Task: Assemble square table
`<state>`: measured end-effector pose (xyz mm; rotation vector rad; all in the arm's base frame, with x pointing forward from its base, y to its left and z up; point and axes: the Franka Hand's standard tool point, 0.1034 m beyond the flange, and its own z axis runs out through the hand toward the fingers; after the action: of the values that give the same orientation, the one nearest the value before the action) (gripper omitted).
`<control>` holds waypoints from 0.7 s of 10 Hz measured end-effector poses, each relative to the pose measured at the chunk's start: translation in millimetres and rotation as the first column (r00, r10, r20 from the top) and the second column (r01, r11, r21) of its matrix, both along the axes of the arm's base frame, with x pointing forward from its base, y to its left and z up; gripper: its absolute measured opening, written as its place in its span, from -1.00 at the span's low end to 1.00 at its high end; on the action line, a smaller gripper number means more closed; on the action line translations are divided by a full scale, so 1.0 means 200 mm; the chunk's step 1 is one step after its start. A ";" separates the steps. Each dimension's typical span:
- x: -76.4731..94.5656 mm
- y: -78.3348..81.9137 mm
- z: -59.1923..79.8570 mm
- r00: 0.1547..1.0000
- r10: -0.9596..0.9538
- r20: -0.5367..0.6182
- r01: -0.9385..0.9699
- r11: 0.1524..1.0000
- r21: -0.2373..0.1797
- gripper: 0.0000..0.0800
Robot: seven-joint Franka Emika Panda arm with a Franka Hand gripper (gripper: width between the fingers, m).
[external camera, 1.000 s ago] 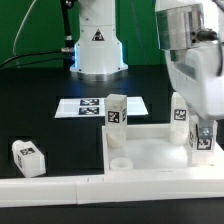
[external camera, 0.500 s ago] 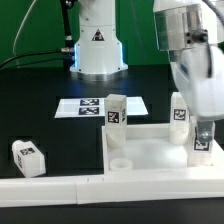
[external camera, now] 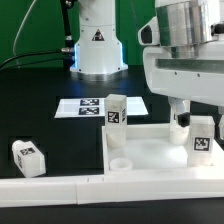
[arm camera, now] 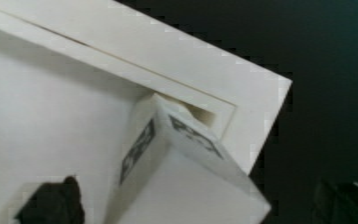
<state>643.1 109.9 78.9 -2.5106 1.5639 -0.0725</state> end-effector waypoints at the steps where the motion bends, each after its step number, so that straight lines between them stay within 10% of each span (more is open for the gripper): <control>1: 0.00 0.00 0.00 0.996 0.092 0.013 -0.092 0.996 -0.015 0.62; 3: 0.00 0.04 -0.01 0.818 0.574 0.034 -0.563 0.812 -0.155 0.62; 5: 0.01 0.05 -0.02 0.812 0.583 0.026 -0.573 0.805 -0.155 0.62; 7: 0.00 0.02 -0.02 0.822 0.570 0.021 -0.560 0.814 -0.156 -0.03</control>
Offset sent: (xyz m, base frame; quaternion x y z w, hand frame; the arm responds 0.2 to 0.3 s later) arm 0.0015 0.0335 -0.0107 -0.0243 -0.0409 -0.3739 0.9262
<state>643.7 114.8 74.4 -2.9397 0.7466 -0.1892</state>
